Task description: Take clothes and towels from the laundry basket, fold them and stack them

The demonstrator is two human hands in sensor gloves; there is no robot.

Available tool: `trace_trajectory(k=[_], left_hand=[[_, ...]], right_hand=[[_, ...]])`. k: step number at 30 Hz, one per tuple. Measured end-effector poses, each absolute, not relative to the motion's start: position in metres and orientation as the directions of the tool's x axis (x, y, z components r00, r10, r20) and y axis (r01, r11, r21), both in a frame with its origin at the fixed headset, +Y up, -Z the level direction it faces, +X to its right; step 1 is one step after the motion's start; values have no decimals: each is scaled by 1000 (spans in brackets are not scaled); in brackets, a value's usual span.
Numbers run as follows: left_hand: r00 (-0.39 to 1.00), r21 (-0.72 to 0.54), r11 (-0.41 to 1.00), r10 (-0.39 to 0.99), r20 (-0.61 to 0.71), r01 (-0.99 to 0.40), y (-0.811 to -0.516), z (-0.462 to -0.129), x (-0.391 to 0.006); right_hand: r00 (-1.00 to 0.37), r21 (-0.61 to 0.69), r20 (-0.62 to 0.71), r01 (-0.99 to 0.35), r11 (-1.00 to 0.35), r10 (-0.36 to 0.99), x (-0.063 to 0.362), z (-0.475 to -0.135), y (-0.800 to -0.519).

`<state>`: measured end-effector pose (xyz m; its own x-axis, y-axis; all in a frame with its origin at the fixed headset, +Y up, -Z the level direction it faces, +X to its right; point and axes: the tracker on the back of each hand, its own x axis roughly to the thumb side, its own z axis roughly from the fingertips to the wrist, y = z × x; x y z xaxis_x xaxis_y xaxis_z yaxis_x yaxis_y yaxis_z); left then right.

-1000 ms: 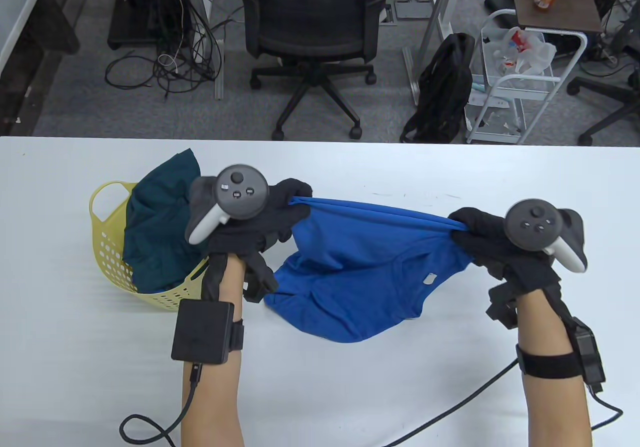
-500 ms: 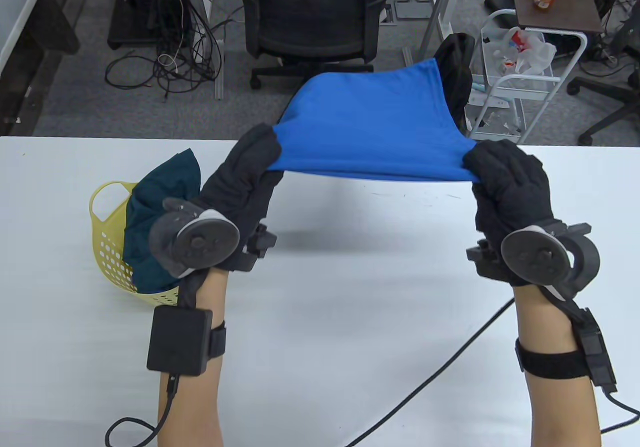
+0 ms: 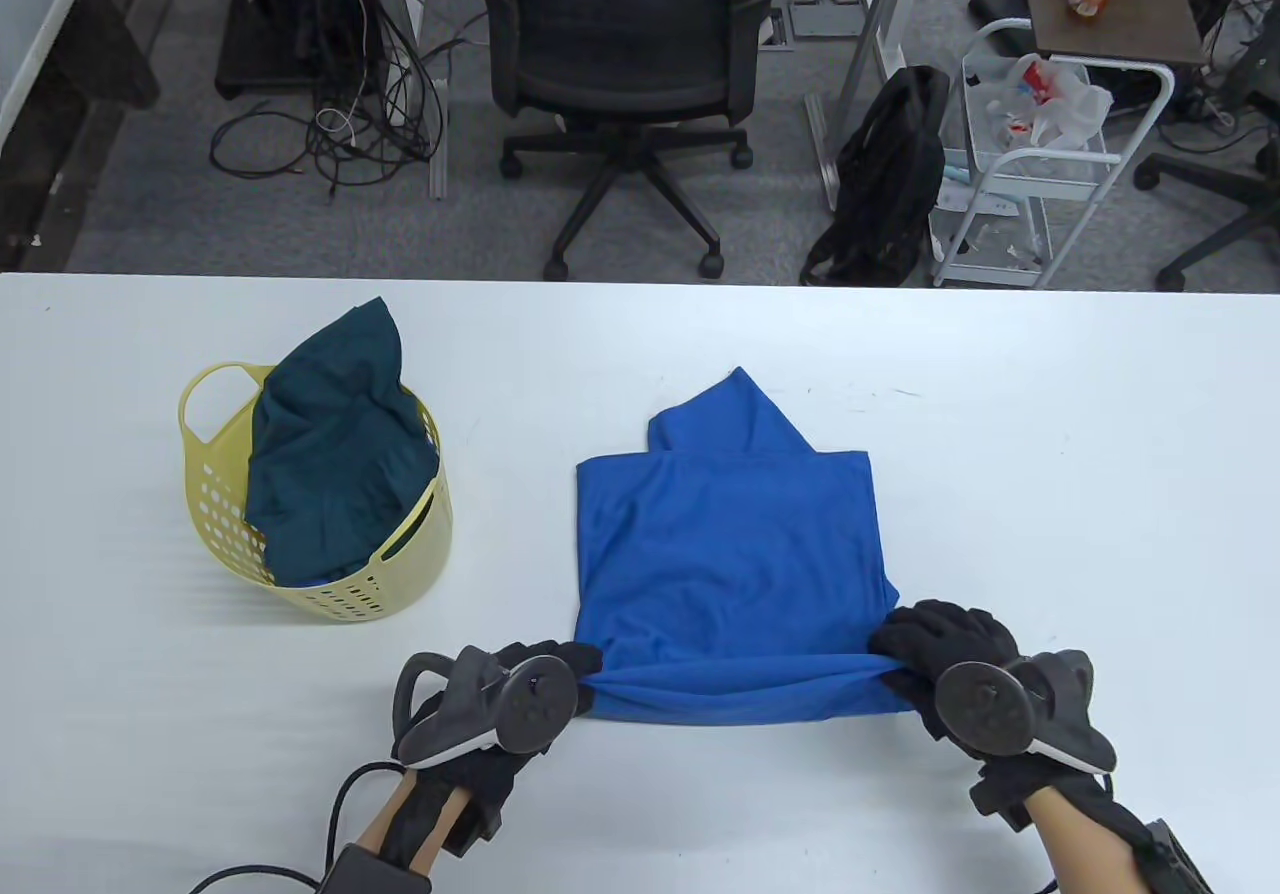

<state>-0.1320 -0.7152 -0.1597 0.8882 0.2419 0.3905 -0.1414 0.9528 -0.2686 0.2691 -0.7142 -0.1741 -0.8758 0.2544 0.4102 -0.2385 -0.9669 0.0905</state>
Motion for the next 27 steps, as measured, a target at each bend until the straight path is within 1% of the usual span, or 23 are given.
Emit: trace_trajectory(k=[1,2,4,5,6,7,8,9,10,12,13,16,19,23,27], left_hand=[[876,-297,938,291,386,-181,-714,-160,-134],[853,-346,915,342,393,-208,-712,-160,-136],[797,-451,857,447,407,-250,-701,-155,-138],[769,-485,835,482,420,-258,-692,-151,-138],[746,-499,826,502,438,-263,-682,-147,-139],[725,-478,833,509,464,-279,-669,-143,-140],[722,-448,841,509,468,-303,-659,-143,-141],[734,-425,846,507,453,-322,-654,-145,-141],[771,-392,861,480,418,-324,-647,-152,-138],[870,-349,906,360,338,-239,-642,-173,-128],[925,-327,930,263,274,-168,-642,-190,-119],[983,-331,944,70,167,-11,-648,-226,-96],[996,-338,938,-56,74,78,-661,-265,-75],[989,-395,911,-146,-37,120,-687,-309,-64],[987,-401,915,-104,-119,48,-710,-336,-70]], right_hand=[[-853,157,409,-286,-945,326,275,-174,-713],[-813,255,405,-339,-906,418,281,-175,-710],[-730,461,383,-380,-802,566,287,-174,-702],[-704,508,366,-396,-765,608,290,-173,-698],[-643,539,364,-445,-715,674,294,-170,-688],[-602,516,395,-480,-710,694,297,-169,-677],[-595,495,401,-499,-711,696,299,-170,-666],[-611,469,398,-505,-724,684,299,-173,-660],[-661,422,390,-491,-762,642,296,-180,-651],[-772,372,353,-402,-836,528,285,-201,-644],[-835,365,313,-335,-869,453,275,-218,-645],[-931,381,224,-188,-906,287,250,-264,-657],[-979,418,142,-77,-905,149,228,-305,-674],[-999,433,38,-14,-901,33,214,-342,-701],[-999,436,-40,-9,-900,-9,216,-359,-723]])
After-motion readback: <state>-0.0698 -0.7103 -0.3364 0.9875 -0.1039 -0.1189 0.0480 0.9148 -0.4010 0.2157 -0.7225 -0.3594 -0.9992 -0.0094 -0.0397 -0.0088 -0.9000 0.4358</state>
